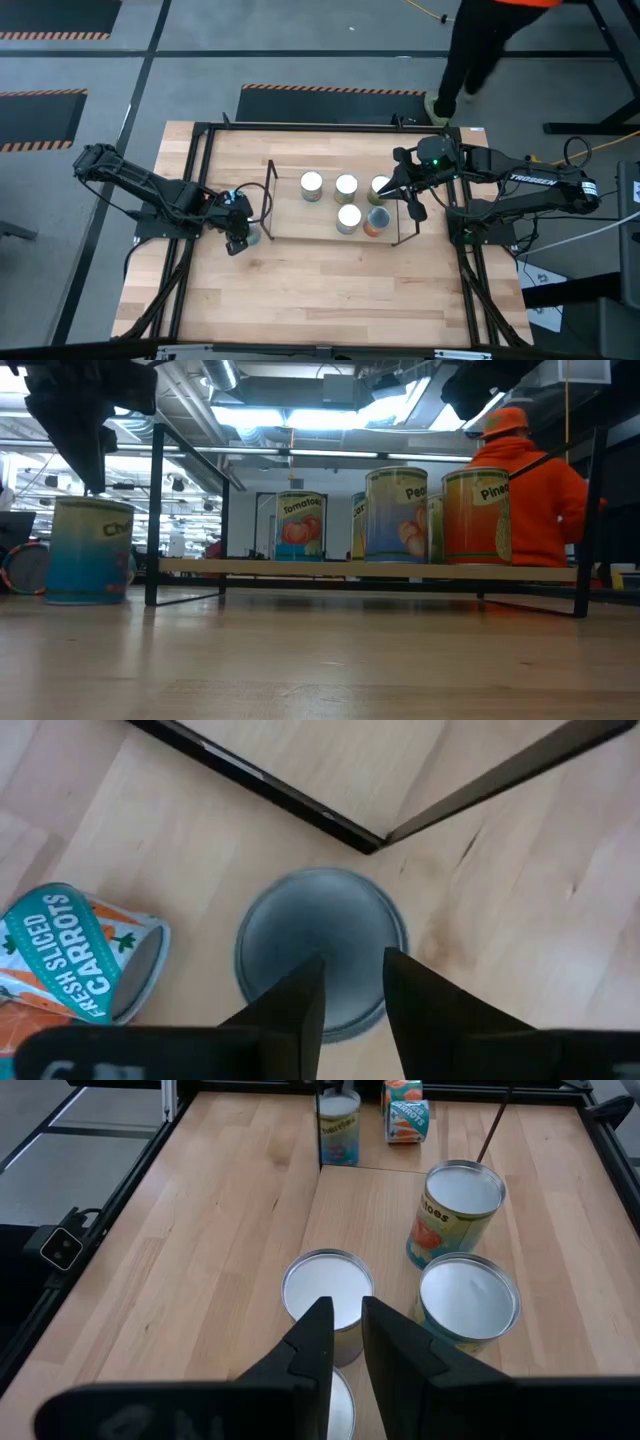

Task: Pick and place cans onto a shelf
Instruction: Put the canned cherries on the shelf

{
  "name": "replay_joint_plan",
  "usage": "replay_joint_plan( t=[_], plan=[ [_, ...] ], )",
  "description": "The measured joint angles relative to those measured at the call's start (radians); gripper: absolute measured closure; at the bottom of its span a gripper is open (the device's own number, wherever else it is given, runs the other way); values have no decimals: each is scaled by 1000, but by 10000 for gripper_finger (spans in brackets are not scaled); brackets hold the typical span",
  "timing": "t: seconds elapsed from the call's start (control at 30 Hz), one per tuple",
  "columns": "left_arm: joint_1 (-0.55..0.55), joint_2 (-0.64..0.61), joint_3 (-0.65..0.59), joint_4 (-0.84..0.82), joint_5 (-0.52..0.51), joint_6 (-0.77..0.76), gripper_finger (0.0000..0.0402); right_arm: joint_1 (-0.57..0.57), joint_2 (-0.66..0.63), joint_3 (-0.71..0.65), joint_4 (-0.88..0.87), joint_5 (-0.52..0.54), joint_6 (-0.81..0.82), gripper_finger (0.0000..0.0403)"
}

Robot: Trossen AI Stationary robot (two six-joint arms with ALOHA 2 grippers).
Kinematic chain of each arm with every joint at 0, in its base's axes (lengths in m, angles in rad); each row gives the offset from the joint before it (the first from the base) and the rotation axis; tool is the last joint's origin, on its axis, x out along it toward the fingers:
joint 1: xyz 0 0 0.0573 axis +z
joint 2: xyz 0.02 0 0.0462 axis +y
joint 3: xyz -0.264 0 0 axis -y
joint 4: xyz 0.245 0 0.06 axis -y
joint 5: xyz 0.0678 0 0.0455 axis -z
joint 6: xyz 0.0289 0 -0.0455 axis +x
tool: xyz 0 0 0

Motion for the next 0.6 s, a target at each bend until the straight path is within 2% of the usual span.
replay_joint_plan(
  t=[0.1,0.37,0.6],
  plan=[
    [1,0,0,-1,-2,55,308,0,0,0,0,0,-1,341],
    [3,0,0,-12,-95,141,309,0,0,0,0,0,0,341],
    [36,0,0,-135,-127,-18,310,0,0,0,0,0,-1,341]
  ],
)
